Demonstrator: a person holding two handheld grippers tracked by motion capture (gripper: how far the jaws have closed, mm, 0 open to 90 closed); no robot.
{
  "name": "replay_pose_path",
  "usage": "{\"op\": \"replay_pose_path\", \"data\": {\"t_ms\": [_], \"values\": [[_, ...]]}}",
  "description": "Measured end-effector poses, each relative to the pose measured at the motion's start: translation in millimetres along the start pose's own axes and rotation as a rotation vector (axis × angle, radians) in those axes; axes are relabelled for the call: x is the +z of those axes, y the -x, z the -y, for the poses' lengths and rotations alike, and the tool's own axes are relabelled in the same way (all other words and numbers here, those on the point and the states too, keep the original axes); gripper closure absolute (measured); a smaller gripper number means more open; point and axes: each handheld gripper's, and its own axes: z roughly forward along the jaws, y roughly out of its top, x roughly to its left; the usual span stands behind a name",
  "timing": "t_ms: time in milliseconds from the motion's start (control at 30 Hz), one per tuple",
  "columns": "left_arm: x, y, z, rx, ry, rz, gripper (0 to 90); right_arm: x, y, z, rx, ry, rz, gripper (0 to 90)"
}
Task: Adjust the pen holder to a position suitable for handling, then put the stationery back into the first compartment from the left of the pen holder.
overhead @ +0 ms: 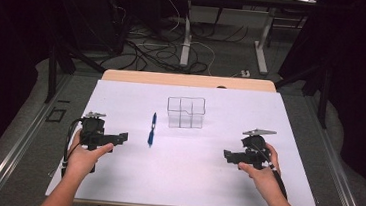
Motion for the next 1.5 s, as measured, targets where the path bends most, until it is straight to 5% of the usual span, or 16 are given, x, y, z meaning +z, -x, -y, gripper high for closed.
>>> {"op": "replay_pose_path", "data": {"t_ms": [500, 967, 1500], "values": [[6.9, 18.4, -37.7, -0.002, 0.021, 0.013, 15.6, -2.4, 1.0, -0.6, 0.007, 0.007, -0.002, 0.0], [19.3, 30.7, -80.7, -0.043, -0.04, 0.024, 24.9, -2.8, 3.0, -0.5, 0.01, 0.008, -0.008, 0.0], [39.8, 42.4, -105.4, -0.072, -0.073, 0.028, 30.3, -0.9, 2.7, 0.3, 0.018, -0.003, -0.018, 0.0]]}}
